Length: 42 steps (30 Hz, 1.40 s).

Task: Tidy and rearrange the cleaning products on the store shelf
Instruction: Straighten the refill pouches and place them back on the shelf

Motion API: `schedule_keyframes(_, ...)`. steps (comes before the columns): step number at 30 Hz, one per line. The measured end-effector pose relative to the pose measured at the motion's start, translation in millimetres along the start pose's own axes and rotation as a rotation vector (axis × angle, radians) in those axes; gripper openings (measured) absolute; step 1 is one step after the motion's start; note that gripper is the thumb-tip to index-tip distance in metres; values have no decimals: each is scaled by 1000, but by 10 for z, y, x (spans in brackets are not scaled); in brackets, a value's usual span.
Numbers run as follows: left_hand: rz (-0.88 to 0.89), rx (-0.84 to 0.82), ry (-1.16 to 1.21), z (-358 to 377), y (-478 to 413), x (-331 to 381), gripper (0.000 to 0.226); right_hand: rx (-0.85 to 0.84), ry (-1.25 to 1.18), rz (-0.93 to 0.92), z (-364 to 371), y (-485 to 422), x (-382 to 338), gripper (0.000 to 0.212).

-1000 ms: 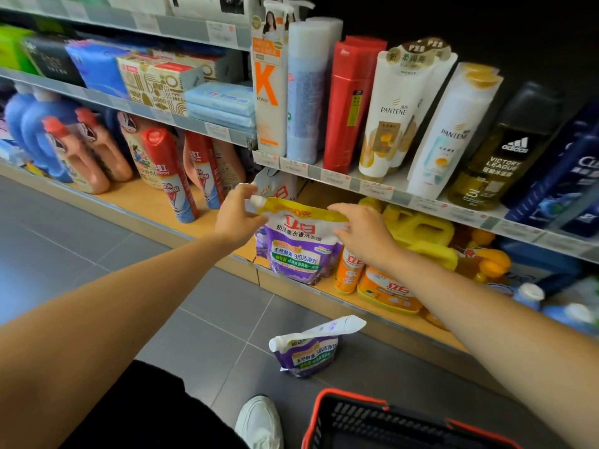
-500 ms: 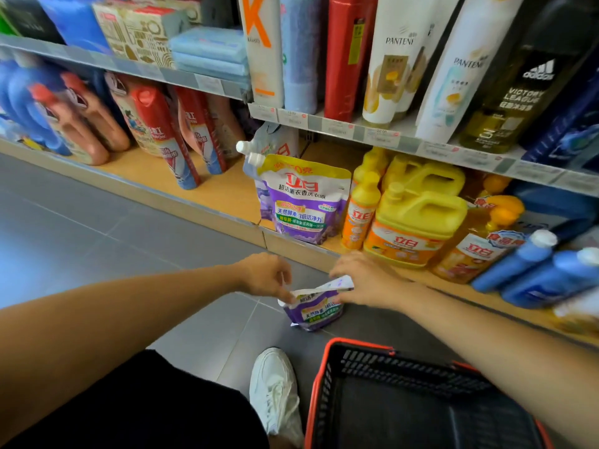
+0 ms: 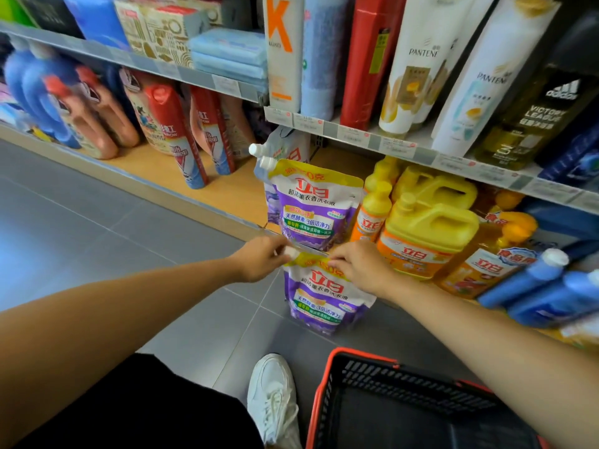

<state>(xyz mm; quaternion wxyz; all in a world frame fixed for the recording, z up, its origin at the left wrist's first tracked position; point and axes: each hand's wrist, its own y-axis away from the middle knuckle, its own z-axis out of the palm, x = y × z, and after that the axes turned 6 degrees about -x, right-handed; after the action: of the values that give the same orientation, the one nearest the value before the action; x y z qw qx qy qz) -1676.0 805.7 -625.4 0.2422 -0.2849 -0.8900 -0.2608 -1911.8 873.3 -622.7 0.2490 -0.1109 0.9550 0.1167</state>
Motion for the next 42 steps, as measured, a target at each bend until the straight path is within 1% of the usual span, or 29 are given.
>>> schedule_keyframes(4, -105, 307, 455, -197, 79, 38, 30, 75, -25, -73, -402, -166, -272, 19)
schedule_keyframes(6, -184, 418, 592, -168, 113, 80, 33, 115, -23, -111, -642, -260, -418, 18)
schedule_keyframes(7, -225, 442, 615, -112, 125, 104, 35, 138, -16, -127, -759, -309, -486, 17)
schedule_keyframes(9, -274, 434, 600, 69, 133, 158, 47, 187, 0, -151, -969, -411, -606, 16)
schedule_keyframes(10, -278, 421, 570, 171, 118, 182, 57, 205, 7, -164, -1058, -465, -654, 15)
schedule_keyframes(12, -282, 409, 502, 341, 36, 217, 85, 218, 21, -198, -1205, -568, -731, 15)
schedule_keyframes(14, -283, 438, 504, 455, -103, 228, 105, 232, 41, -205, -1305, -665, -765, 14)
schedule_keyframes(16, -286, 541, 561, 548, -262, 219, 111, 263, 69, -189, -1357, -737, -763, 12)
schedule_keyframes(19, -324, 711, 621, 737, -453, 190, 111, 271, 83, -177, -1346, -814, -738, 11)
schedule_keyframes(22, -311, 783, 682, 902, -608, 186, 108, 255, 116, -174, -1299, -852, -705, 12)
schedule_keyframes(24, -284, 788, 712, 927, -717, 186, 106, 283, 136, -170, -1288, -847, -662, 13)
schedule_keyframes(27, -245, 776, 699, 895, -871, 205, 107, 372, 214, -155, -1300, -804, -575, 15)
schedule_keyframes(31, -222, 743, 688, 846, -1079, 240, 107, 401, 302, -123, -1329, -773, -487, 19)
schedule_keyframes(36, -219, 687, 578, 698, -1301, 201, 109, 390, 365, -60, -1340, -805, -427, 22)
schedule_keyframes(39, -260, 670, 566, 662, -1347, 170, 107, 325, 361, 11, -1280, -852, -393, 23)
schedule_keyframes(42, -243, 589, 551, 686, -1298, 55, 107, 316, 365, 40, -1218, -880, -407, 21)
